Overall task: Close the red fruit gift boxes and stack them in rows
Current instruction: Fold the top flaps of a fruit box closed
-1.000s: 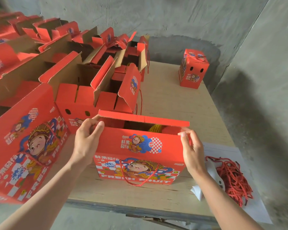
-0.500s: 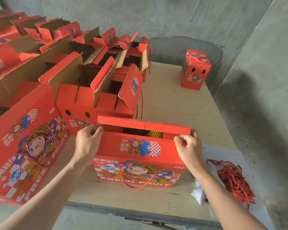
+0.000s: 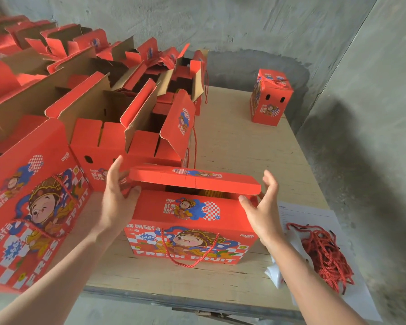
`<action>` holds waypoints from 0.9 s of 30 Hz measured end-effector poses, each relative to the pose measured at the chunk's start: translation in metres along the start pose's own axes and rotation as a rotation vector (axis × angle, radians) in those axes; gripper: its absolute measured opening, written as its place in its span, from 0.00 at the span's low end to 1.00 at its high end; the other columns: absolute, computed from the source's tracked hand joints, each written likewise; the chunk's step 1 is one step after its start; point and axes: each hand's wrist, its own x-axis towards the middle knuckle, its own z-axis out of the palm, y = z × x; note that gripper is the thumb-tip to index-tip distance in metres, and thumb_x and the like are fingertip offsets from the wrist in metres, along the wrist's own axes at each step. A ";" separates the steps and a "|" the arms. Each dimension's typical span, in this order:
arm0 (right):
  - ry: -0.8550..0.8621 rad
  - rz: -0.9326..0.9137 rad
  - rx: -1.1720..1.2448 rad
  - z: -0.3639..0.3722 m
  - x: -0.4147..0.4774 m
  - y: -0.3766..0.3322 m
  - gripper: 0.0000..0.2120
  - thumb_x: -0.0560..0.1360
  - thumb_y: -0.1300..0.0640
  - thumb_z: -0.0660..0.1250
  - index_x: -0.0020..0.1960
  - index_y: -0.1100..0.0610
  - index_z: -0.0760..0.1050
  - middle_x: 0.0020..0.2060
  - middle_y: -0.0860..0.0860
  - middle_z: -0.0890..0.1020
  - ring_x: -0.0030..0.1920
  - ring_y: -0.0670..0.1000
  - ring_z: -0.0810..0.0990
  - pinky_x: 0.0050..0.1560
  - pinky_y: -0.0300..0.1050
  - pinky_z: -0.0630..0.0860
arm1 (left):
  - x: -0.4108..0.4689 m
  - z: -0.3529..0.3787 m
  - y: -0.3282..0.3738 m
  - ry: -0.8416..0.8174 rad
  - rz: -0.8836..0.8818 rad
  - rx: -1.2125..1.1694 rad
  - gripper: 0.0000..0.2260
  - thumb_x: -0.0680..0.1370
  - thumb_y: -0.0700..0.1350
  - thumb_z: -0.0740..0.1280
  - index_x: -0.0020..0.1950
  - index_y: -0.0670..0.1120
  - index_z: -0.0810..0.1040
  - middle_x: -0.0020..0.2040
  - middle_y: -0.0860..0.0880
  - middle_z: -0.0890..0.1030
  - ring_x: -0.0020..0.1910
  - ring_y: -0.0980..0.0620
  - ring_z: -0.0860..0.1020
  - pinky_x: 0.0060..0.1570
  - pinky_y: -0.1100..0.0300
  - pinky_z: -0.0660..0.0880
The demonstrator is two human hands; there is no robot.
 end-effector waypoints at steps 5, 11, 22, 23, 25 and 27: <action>-0.160 -0.158 -0.185 -0.005 0.000 0.001 0.23 0.71 0.69 0.69 0.65 0.60 0.71 0.71 0.53 0.65 0.71 0.45 0.62 0.67 0.26 0.53 | -0.005 -0.002 0.002 -0.079 0.177 0.203 0.23 0.71 0.30 0.70 0.65 0.39 0.73 0.68 0.46 0.70 0.68 0.49 0.67 0.67 0.47 0.66; -0.318 -0.244 -0.265 -0.019 0.010 0.002 0.24 0.72 0.63 0.71 0.67 0.59 0.71 0.72 0.54 0.62 0.73 0.47 0.59 0.66 0.26 0.52 | 0.003 -0.006 0.001 -0.093 0.156 0.308 0.23 0.70 0.44 0.75 0.62 0.42 0.74 0.63 0.52 0.71 0.60 0.55 0.69 0.57 0.62 0.66; -0.588 -0.341 -0.525 -0.028 0.052 0.011 0.22 0.78 0.49 0.63 0.68 0.36 0.60 0.71 0.49 0.64 0.69 0.42 0.64 0.63 0.30 0.57 | 0.051 -0.013 -0.007 -0.528 0.086 0.381 0.28 0.77 0.48 0.67 0.74 0.57 0.60 0.74 0.50 0.61 0.64 0.55 0.66 0.55 0.68 0.69; -0.590 -0.349 -0.529 -0.028 0.052 0.012 0.22 0.78 0.49 0.62 0.68 0.36 0.59 0.71 0.49 0.64 0.69 0.43 0.63 0.63 0.29 0.57 | 0.050 -0.013 -0.009 -0.523 0.095 0.361 0.27 0.77 0.47 0.66 0.73 0.58 0.60 0.73 0.51 0.61 0.63 0.56 0.66 0.52 0.71 0.69; -0.614 -0.351 -0.540 -0.028 0.054 0.013 0.23 0.78 0.49 0.61 0.68 0.36 0.58 0.70 0.50 0.64 0.69 0.43 0.62 0.64 0.28 0.55 | 0.049 -0.014 -0.011 -0.521 0.126 0.350 0.25 0.78 0.47 0.65 0.71 0.61 0.59 0.73 0.51 0.60 0.65 0.55 0.64 0.53 0.70 0.68; -0.651 -0.343 -0.571 -0.029 0.056 0.015 0.23 0.78 0.48 0.60 0.68 0.34 0.56 0.71 0.49 0.62 0.70 0.44 0.61 0.65 0.31 0.54 | 0.049 -0.015 -0.013 -0.551 0.129 0.344 0.25 0.79 0.47 0.63 0.70 0.63 0.57 0.73 0.52 0.58 0.66 0.57 0.62 0.54 0.68 0.67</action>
